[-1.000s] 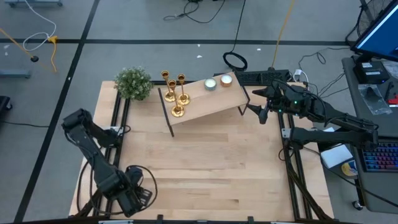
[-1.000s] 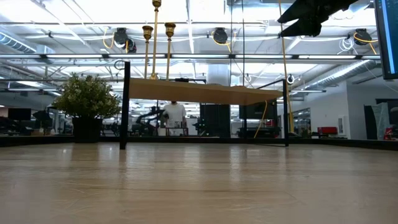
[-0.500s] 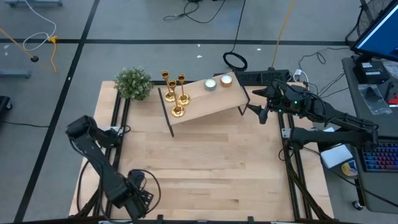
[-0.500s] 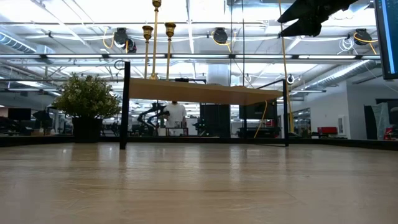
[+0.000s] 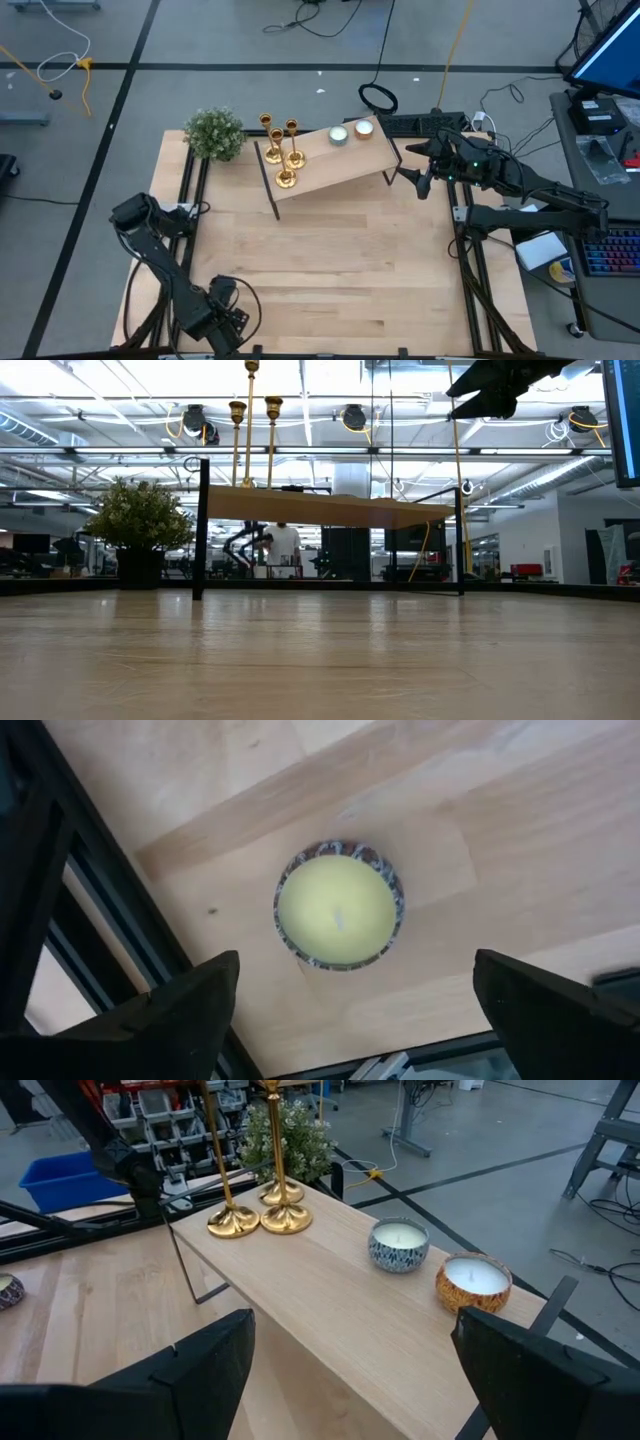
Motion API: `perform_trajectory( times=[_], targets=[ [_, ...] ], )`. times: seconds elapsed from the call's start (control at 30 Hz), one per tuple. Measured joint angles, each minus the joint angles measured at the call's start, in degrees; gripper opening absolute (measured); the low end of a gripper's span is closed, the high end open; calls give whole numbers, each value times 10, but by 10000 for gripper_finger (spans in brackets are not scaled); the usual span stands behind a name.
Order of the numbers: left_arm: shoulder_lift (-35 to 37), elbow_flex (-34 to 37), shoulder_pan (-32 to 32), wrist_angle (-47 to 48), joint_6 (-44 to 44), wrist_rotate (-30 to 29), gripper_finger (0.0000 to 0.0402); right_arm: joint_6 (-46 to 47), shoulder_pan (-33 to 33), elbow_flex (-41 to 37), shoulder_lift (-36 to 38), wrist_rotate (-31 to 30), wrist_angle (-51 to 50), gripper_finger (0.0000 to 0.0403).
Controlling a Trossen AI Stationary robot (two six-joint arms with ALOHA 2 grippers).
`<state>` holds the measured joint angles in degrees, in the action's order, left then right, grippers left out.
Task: Pick & Place candle stick holders
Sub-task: Put the black scented candle on the shelf
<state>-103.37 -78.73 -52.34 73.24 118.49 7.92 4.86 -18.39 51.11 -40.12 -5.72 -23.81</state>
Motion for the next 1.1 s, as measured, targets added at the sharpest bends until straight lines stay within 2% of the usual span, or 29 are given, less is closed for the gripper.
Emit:
perform_trajectory(
  times=[0.2,0.47,0.83,1.1],
  targets=[
    [-2,28,0,-8,12,14,395,0,0,0,0,0,0,326],
    [-2,71,0,-109,5,26,395,0,0,0,0,0,0,326],
    [-2,102,0,-118,4,27,395,0,0,0,0,0,0,326],
    [-2,136,0,-176,0,27,395,0,0,0,0,0,0,326]
  ],
)
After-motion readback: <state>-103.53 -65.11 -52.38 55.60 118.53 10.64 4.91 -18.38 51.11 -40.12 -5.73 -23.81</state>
